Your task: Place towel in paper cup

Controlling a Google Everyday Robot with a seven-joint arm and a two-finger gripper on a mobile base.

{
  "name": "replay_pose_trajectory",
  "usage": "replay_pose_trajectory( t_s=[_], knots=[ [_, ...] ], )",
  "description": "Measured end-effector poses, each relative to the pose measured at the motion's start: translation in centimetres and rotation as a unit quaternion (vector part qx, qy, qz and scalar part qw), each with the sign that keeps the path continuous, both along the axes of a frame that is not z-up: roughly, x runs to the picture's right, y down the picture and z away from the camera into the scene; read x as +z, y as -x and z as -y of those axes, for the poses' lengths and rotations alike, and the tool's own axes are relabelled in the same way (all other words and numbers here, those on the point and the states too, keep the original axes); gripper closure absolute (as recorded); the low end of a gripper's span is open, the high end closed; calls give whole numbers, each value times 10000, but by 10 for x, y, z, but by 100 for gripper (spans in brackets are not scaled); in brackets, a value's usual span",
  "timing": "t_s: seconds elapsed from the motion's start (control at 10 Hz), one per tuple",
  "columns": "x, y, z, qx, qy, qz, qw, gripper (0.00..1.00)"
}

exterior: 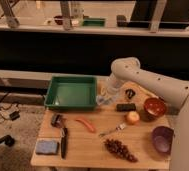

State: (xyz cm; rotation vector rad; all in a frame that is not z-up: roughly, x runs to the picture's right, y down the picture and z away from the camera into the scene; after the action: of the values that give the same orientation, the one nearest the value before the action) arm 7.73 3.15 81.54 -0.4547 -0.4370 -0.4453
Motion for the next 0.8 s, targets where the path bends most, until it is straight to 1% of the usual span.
replay_pose_trajectory(
  t_s=[0.1,0.3,0.5,0.6,0.7,0.8],
  knots=[
    [4,-5,8,97,-37,-20,9999,100],
    [19,-16,28,314,-75,-22,9995,100],
    [40,-27,48,553,-50,30,9985,100],
    [49,-36,55,680,-32,55,9977,100],
    [55,-42,61,781,-45,69,9969,100],
    [58,-46,62,816,-27,73,9966,100]
  ],
)
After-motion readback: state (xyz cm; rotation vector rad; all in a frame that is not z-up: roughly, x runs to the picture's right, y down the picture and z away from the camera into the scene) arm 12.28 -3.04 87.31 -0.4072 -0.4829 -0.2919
